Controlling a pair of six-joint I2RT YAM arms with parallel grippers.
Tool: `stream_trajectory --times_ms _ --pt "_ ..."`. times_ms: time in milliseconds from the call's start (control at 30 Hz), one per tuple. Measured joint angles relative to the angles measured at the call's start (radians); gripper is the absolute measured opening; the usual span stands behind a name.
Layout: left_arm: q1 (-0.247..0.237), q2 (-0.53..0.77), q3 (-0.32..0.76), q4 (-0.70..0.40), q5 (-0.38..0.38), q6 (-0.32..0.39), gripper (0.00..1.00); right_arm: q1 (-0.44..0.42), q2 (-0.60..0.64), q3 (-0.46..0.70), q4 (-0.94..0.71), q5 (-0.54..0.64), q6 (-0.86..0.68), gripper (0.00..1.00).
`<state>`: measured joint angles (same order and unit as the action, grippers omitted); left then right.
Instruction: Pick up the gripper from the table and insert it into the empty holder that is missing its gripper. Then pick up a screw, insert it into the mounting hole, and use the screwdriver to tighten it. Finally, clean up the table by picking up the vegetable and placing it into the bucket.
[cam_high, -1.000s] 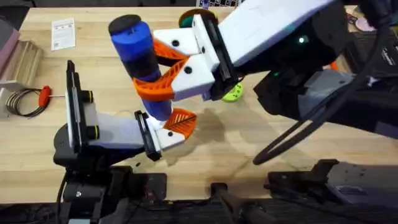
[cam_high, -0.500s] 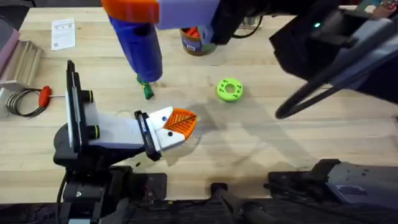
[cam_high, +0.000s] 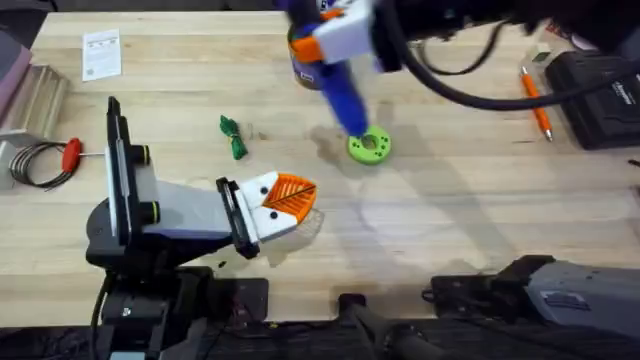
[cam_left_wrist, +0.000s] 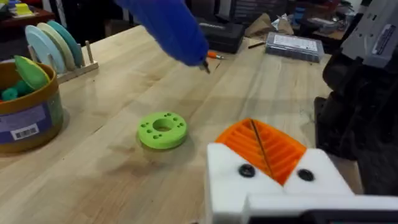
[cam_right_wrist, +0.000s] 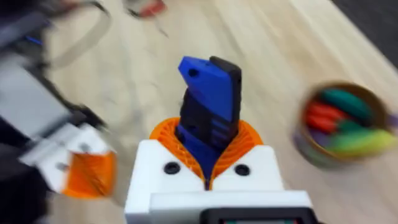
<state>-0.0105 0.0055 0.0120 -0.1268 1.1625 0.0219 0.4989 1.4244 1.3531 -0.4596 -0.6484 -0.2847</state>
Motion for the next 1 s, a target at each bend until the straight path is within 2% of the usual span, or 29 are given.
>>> stream_trajectory --times_ms 267,467,733,1000 --pt "0.000 0.000 0.000 0.000 0.000 0.000 0.005 -0.131 -0.114 0.040 -0.316 0.307 -0.279 0.021" --pt "0.000 0.000 0.000 0.000 0.000 0.000 0.005 -0.212 -0.074 0.043 -0.498 0.513 -0.515 0.020" --pt "0.000 0.000 0.000 0.000 0.000 0.000 0.005 -0.338 0.043 -0.051 -0.467 0.604 -0.787 0.020" --pt "0.000 0.000 0.000 0.000 0.000 0.000 0.005 -0.426 0.196 -0.136 -0.326 0.621 -0.944 0.020"
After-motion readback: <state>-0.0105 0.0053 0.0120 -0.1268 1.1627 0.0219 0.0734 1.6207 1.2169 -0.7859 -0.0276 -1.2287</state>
